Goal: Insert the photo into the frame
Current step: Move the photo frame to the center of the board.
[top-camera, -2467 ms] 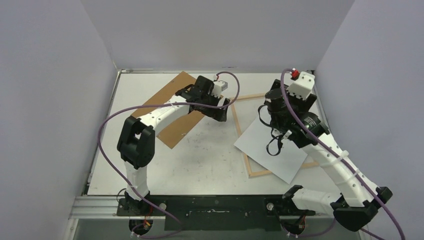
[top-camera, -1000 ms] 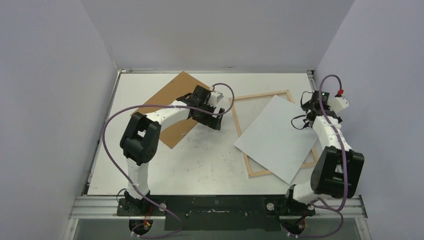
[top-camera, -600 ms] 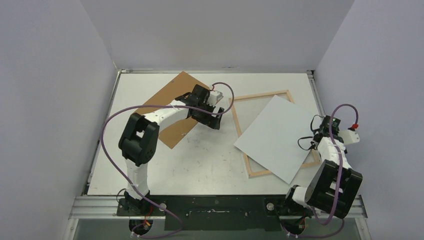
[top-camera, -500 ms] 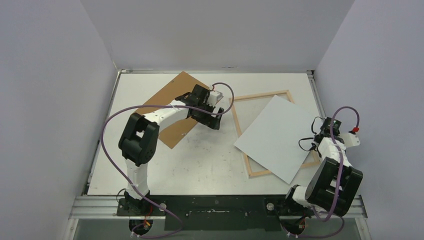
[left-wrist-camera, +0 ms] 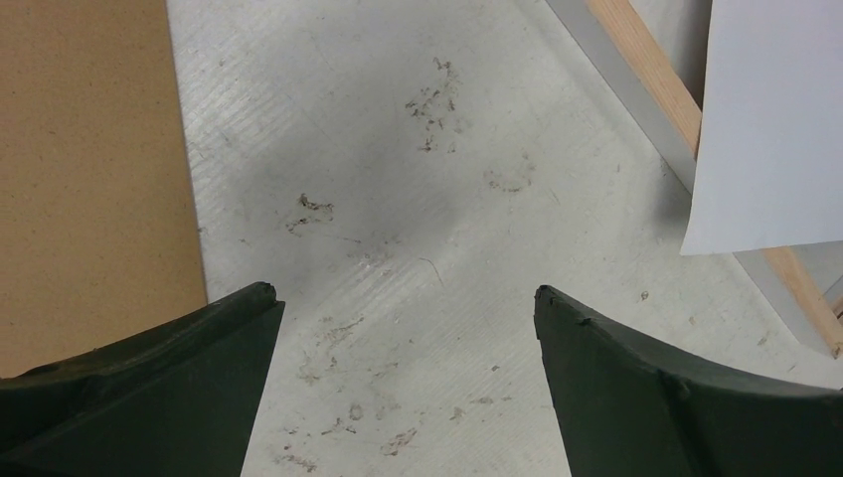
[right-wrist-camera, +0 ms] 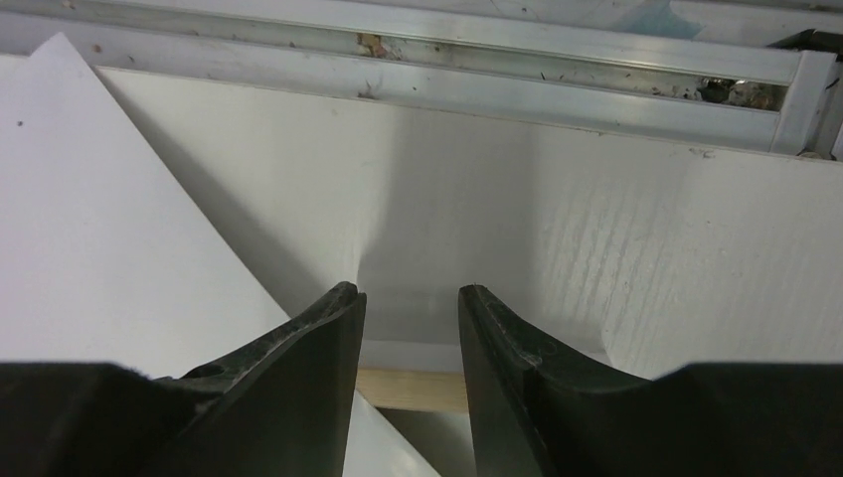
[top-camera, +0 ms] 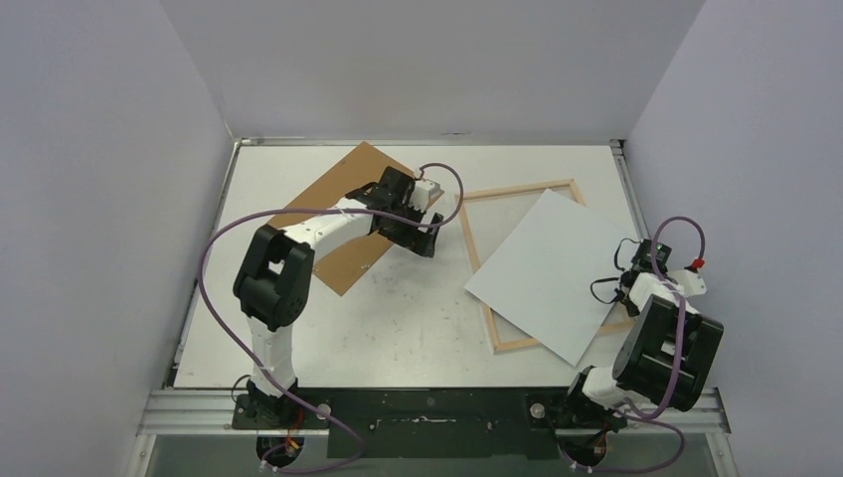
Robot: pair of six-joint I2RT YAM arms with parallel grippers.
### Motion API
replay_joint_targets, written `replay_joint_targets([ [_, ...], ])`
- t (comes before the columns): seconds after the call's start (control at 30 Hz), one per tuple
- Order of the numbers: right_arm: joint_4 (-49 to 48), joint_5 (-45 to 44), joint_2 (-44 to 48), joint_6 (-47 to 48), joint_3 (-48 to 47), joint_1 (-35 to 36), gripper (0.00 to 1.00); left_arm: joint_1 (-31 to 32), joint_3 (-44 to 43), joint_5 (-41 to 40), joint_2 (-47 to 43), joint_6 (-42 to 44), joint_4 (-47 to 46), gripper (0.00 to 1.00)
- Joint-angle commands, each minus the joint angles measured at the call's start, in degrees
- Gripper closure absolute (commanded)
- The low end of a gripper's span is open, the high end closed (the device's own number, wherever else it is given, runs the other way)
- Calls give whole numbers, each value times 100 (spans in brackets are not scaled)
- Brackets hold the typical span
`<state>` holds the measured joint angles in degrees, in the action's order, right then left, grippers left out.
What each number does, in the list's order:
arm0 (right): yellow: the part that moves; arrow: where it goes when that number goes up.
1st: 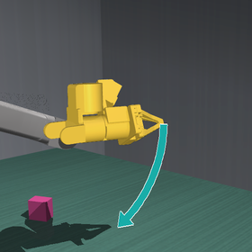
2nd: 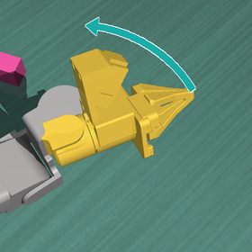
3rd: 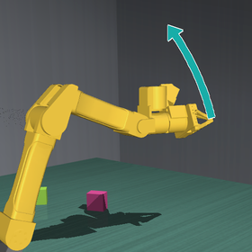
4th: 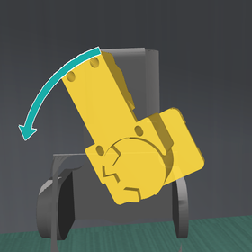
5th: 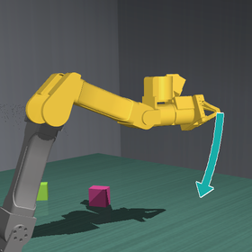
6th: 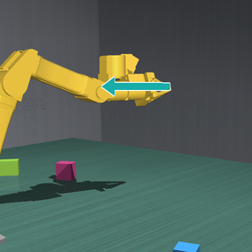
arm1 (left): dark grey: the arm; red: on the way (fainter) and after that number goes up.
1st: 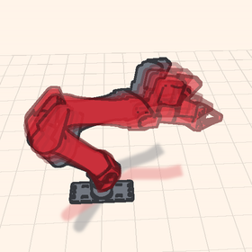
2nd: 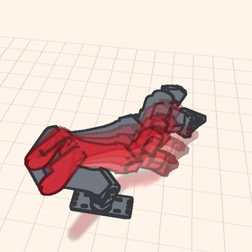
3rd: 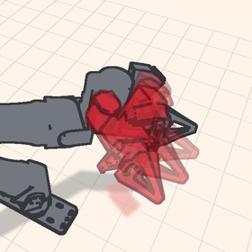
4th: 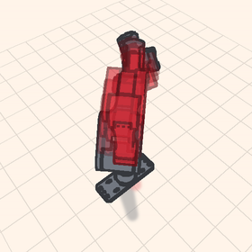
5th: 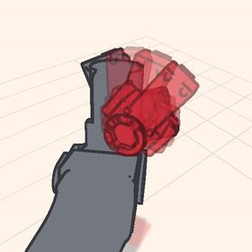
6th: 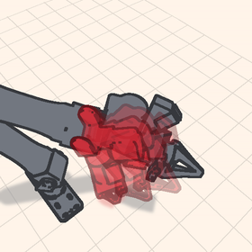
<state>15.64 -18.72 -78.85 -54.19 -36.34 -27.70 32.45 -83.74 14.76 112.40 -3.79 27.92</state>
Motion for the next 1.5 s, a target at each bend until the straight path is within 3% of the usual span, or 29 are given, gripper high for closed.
replay_joint_targets([
  [0.0,-227,213,-189,1,213,52,59,-92,-89,-4,-350,65,-2,0],
  [1.1,588,819,1296,-1747,1418,3528,63,-851,134,72,-543,276,-103,0],
  [1.2,815,722,1436,-1773,1259,3636,62,-862,97,79,-554,308,-111,0],
  [1.3,1086,537,1608,-1599,1000,3543,54,-880,25,154,-508,316,-103,5],
  [1.47,1131,760,1852,-1093,811,2871,43,-928,-143,224,-385,331,-81,5],
])
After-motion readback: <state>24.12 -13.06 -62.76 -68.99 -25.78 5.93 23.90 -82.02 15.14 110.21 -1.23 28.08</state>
